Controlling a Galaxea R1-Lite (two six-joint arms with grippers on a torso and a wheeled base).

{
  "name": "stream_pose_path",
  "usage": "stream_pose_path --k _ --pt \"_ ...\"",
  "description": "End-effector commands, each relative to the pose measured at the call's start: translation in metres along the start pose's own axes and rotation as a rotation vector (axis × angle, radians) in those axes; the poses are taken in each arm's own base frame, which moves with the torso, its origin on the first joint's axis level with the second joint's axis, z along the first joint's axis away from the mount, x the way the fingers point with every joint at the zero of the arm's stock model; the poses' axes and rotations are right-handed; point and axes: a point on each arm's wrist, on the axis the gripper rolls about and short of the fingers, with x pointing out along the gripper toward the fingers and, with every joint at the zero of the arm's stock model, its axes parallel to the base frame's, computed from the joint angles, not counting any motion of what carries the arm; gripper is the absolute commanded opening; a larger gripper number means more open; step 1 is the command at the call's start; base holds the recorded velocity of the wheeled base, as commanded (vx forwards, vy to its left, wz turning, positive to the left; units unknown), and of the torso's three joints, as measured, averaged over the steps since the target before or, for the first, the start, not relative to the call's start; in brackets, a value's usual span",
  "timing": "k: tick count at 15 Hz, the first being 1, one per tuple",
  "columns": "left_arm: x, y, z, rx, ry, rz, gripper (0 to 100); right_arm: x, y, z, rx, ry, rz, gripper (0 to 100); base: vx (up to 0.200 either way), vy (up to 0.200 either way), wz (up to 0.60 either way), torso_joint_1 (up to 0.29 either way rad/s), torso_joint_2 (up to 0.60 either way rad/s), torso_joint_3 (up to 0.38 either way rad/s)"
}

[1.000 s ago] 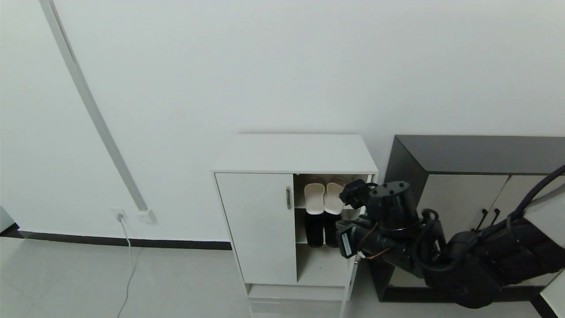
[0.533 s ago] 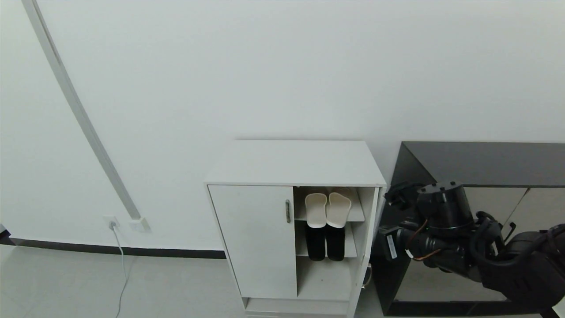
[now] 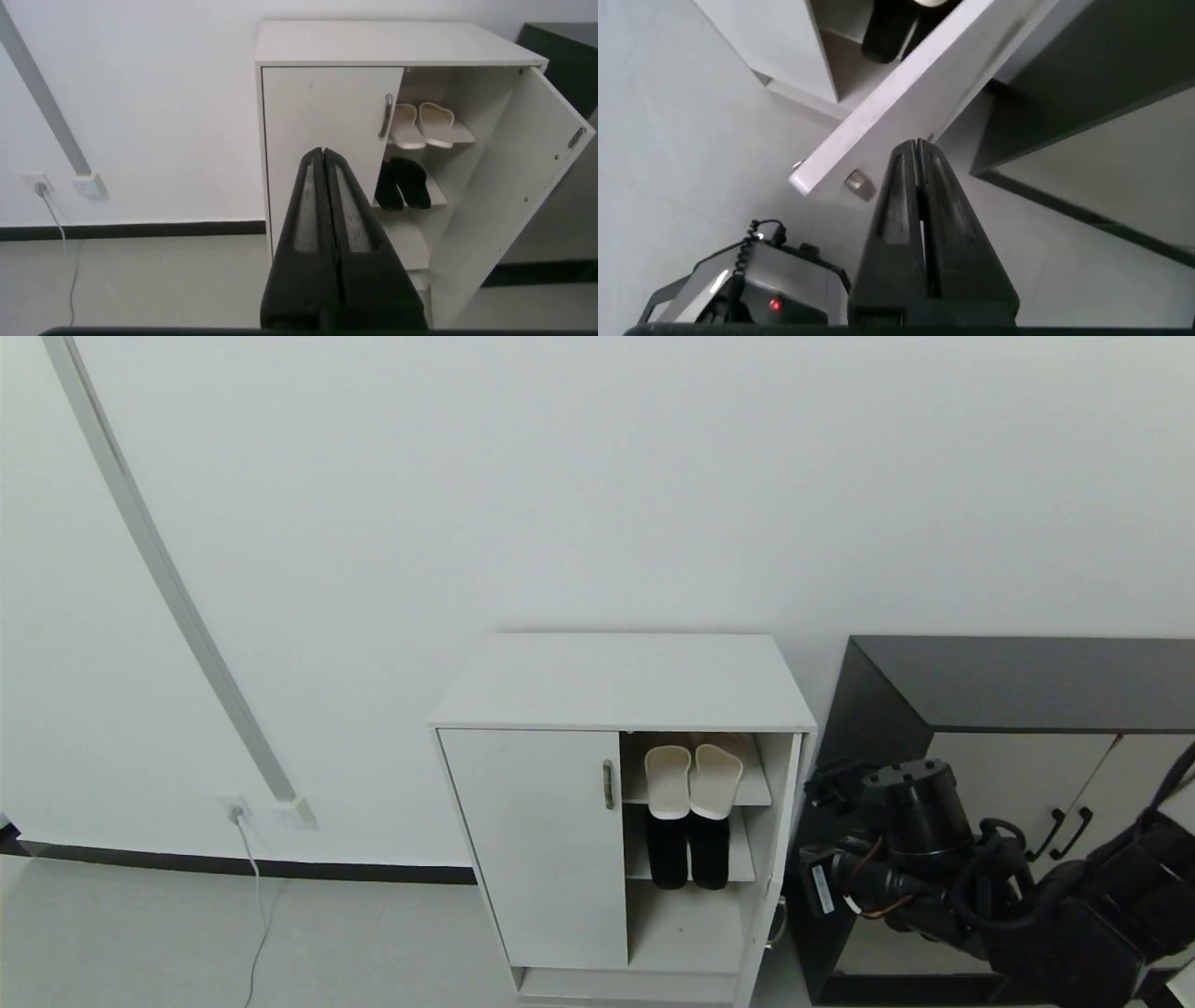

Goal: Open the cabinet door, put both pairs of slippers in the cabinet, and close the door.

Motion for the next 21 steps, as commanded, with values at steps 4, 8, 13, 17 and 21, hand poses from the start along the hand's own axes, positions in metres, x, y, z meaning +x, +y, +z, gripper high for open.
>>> stream_pose_path --k 4,8,13,17,21 --pt "0.000 0.000 0.000 -0.002 0.001 0.002 0 0.050 0.008 -0.022 -0.001 0.007 -0.001 0 0.000 0.000 0.00 0.000 0.00 0.000" --pt "0.000 0.000 0.000 -0.002 0.001 0.000 0 0.074 0.015 -0.008 0.006 -0.043 0.004 0 0.000 0.000 0.00 0.000 0.00 0.000" --pt "0.000 0.000 0.000 -0.001 0.001 0.002 0 0.104 0.025 0.004 0.008 -0.091 0.013 0 0.000 0.000 0.00 0.000 0.00 0.000" --pt "0.000 0.000 0.000 -0.001 0.002 0.002 0 0.122 0.031 0.013 0.016 -0.133 0.017 0 0.000 0.000 0.00 0.000 0.00 0.000" --pt "0.000 0.000 0.000 -0.001 0.001 0.000 0 0.141 0.035 0.020 0.022 -0.168 0.017 0 0.000 0.000 0.00 0.000 0.00 0.000"
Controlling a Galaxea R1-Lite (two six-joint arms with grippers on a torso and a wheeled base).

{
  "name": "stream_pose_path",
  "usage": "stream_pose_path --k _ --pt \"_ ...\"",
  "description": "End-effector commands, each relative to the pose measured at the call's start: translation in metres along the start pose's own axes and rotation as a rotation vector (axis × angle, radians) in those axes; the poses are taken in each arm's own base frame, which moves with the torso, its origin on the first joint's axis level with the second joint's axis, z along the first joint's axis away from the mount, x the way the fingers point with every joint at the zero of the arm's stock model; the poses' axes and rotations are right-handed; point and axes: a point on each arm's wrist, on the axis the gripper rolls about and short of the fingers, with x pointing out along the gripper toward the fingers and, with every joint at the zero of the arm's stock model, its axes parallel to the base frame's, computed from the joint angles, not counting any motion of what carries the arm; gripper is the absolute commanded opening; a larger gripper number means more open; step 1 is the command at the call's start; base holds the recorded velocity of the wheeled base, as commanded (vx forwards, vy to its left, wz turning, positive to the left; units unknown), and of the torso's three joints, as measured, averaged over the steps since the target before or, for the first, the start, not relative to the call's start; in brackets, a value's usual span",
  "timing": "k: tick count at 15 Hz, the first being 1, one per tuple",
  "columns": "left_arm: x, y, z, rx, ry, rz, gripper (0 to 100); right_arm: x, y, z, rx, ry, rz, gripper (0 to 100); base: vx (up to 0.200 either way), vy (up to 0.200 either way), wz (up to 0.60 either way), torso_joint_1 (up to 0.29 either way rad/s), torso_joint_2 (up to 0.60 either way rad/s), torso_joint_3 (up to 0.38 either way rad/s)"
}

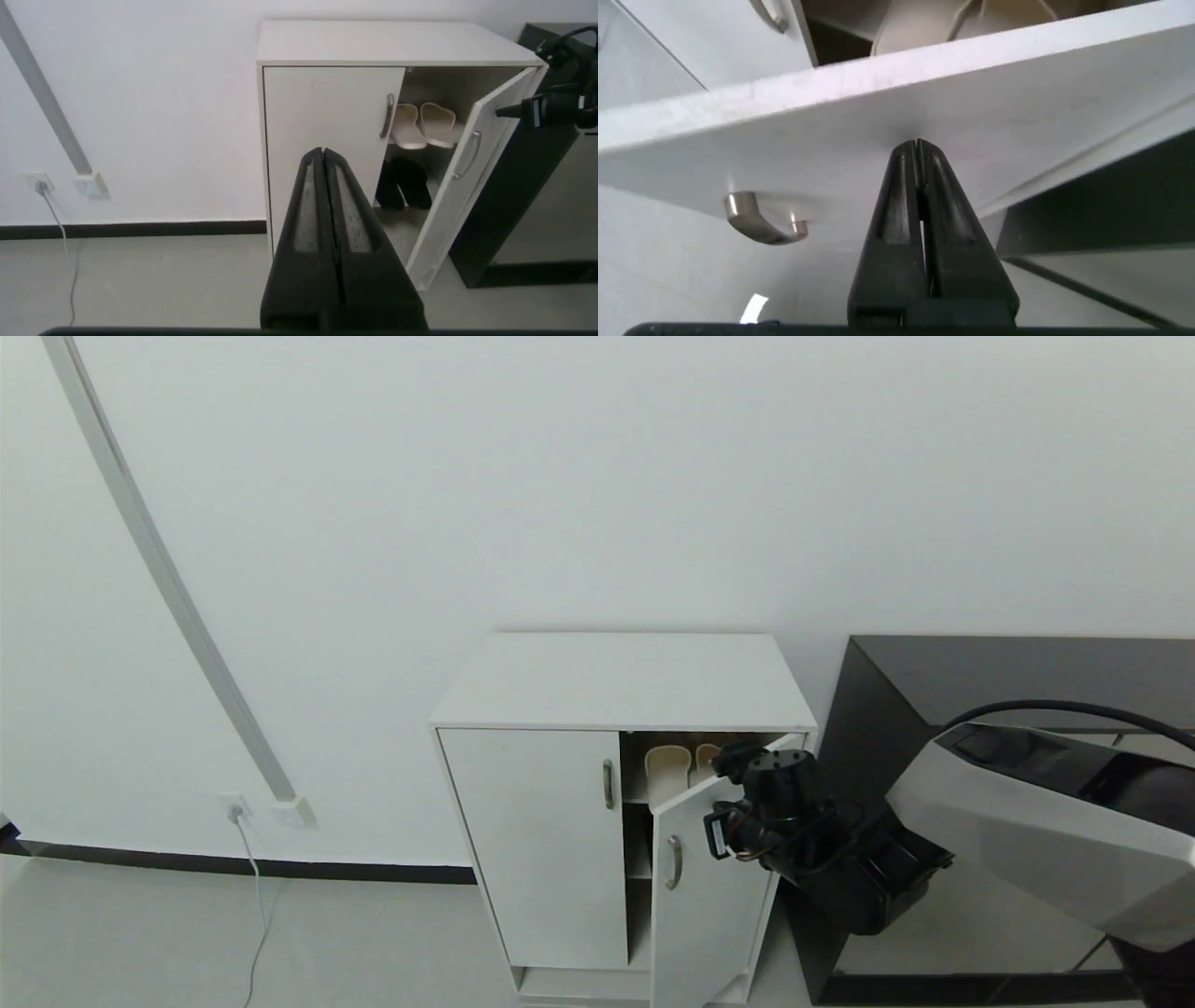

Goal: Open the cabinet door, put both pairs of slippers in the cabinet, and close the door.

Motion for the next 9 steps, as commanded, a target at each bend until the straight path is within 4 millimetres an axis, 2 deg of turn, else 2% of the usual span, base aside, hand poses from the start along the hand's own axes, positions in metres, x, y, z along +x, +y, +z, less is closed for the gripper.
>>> stream_pose_path --k 1,5,9 --pt "0.000 0.000 0.000 -0.001 0.001 0.001 0 0.014 0.003 -0.005 0.004 -0.007 -0.001 0 0.000 0.000 0.00 0.000 0.00 0.000" --pt "0.000 0.000 0.000 -0.001 0.002 0.001 0 0.033 0.007 -0.005 0.008 -0.037 0.002 0 0.000 0.000 0.00 0.000 0.00 0.000" --pt "0.000 0.000 0.000 -0.001 0.001 0.001 0 0.044 0.009 -0.007 0.011 -0.049 -0.002 0 0.000 0.000 0.00 0.000 0.00 0.000"
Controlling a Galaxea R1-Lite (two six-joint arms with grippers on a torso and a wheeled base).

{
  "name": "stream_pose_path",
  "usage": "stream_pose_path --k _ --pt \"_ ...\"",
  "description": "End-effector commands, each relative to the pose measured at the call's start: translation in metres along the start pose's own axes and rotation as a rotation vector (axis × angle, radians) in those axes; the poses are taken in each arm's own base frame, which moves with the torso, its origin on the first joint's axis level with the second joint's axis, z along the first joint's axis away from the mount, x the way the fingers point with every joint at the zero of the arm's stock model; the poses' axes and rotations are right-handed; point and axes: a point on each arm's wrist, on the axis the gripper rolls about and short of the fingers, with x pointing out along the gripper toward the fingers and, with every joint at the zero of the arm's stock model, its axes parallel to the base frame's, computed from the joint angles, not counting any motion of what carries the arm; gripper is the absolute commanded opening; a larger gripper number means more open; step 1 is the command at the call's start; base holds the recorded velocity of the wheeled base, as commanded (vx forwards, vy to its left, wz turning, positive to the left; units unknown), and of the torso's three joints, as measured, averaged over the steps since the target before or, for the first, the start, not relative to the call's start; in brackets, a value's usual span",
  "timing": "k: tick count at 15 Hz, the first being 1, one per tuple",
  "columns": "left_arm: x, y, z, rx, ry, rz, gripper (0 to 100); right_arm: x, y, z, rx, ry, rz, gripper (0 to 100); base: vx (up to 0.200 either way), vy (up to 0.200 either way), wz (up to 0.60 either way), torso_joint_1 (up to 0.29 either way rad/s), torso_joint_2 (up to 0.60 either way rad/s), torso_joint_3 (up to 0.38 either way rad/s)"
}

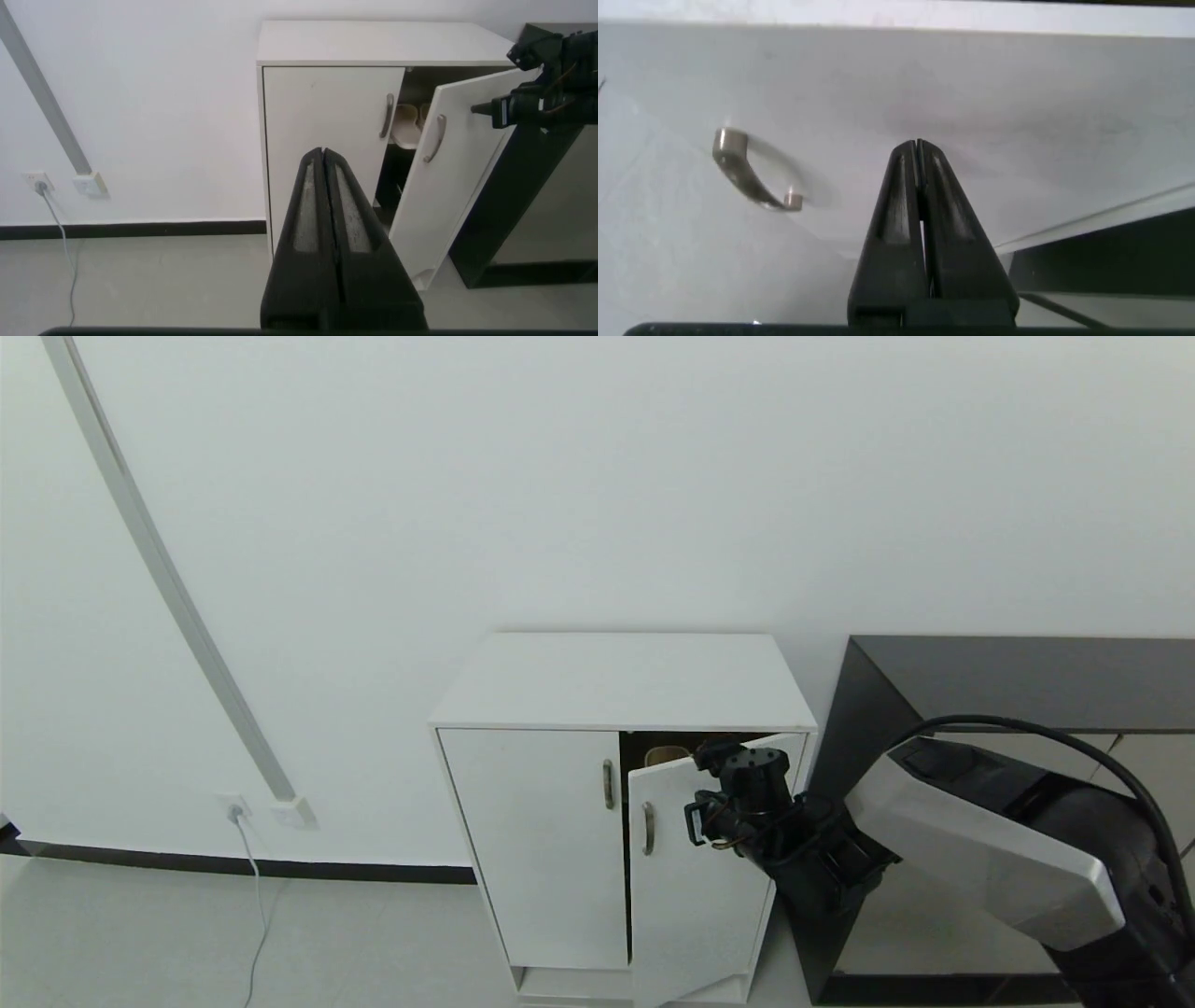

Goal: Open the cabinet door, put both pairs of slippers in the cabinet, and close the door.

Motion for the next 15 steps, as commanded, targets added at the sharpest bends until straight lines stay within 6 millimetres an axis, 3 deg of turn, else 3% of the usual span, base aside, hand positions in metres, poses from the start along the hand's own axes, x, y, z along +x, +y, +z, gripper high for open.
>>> stream_pose_path --k 1,15 --pt "0.000 0.000 0.000 -0.001 0.001 -0.001 0 0.006 0.001 -0.006 0.000 0.005 -0.001 0 0.000 0.000 0.00 0.000 0.00 0.000" --pt "0.000 0.000 0.000 0.001 0.001 -0.002 0 0.049 -0.012 -0.002 0.035 -0.095 -0.039 0 0.000 0.000 0.00 0.000 0.00 0.000"
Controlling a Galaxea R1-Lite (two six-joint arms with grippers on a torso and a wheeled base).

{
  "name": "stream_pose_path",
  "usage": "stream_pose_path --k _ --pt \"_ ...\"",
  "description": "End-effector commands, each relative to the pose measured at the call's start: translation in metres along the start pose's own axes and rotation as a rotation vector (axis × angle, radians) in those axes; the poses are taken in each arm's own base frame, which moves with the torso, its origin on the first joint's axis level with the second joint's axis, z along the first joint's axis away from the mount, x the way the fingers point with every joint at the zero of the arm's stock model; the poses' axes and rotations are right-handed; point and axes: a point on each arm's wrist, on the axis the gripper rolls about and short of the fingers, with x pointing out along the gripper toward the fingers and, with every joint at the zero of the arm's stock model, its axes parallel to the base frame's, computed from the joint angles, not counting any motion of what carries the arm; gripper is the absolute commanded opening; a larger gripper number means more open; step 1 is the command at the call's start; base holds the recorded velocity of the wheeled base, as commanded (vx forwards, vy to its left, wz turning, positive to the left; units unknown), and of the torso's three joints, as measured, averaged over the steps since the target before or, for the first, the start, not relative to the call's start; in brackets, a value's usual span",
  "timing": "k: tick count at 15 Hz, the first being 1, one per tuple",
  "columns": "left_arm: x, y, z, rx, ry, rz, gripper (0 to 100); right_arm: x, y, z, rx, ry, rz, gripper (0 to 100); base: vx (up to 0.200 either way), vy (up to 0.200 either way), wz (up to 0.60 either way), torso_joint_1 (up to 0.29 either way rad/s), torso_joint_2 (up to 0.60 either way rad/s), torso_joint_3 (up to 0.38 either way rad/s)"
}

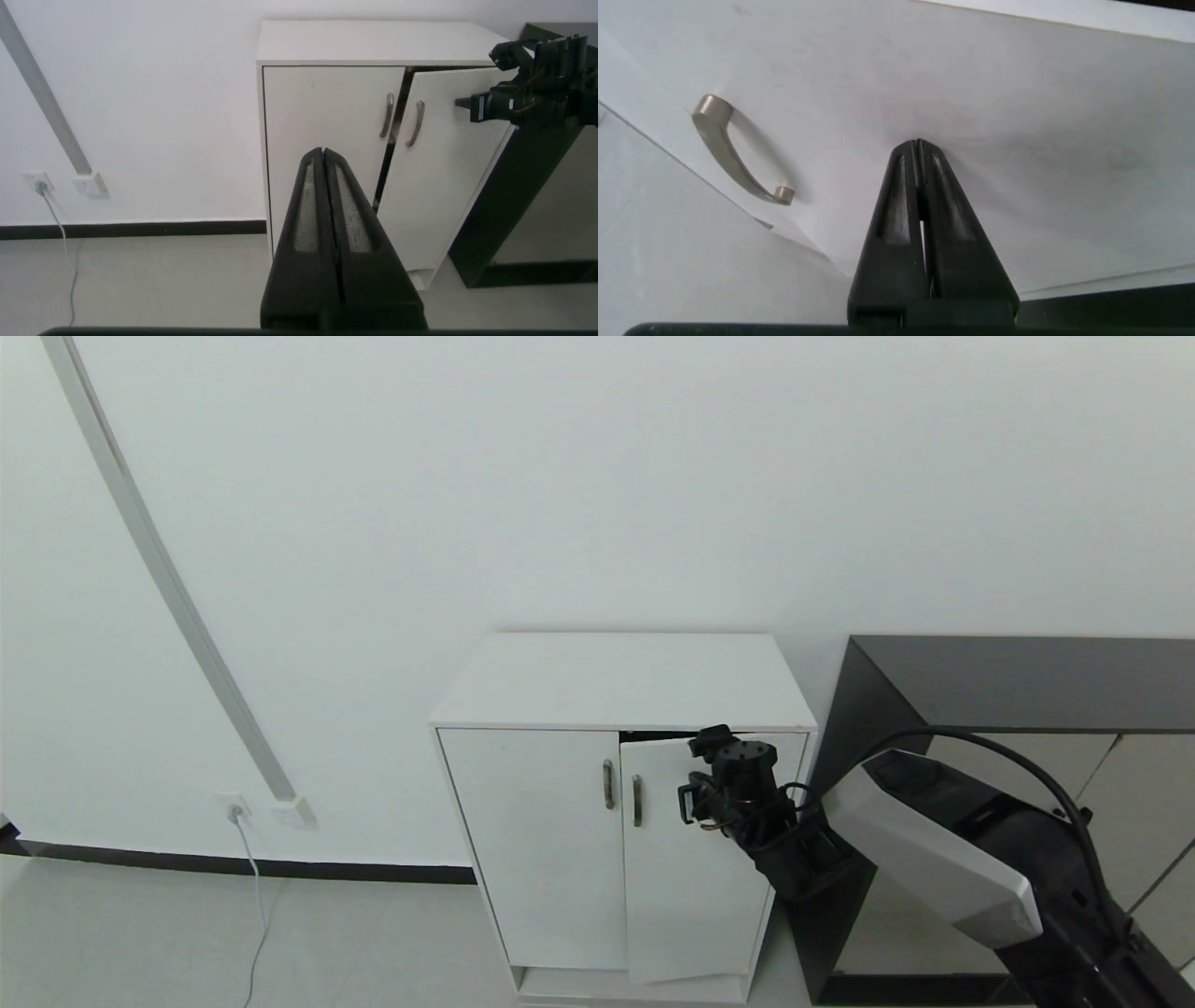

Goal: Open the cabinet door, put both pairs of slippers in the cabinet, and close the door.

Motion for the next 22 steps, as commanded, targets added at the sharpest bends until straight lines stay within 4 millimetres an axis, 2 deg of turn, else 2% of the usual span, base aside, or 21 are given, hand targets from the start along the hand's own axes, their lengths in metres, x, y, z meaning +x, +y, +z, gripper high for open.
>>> stream_pose_path --k 1,7,22 --pt "0.000 0.000 0.000 0.000 0.000 -0.001 0 0.007 -0.004 -0.004 0.003 -0.002 -0.011 0 0.000 0.000 0.00 0.000 0.00 0.000" --pt "0.000 0.000 0.000 0.000 0.002 0.000 0 0.013 -0.010 0.003 0.006 -0.006 -0.022 0 0.000 0.000 0.00 0.000 0.00 0.000" --pt "0.000 0.000 0.000 0.000 0.002 0.000 0 0.020 -0.014 0.004 0.011 -0.024 -0.033 0 0.000 0.000 0.00 0.000 0.00 0.000"
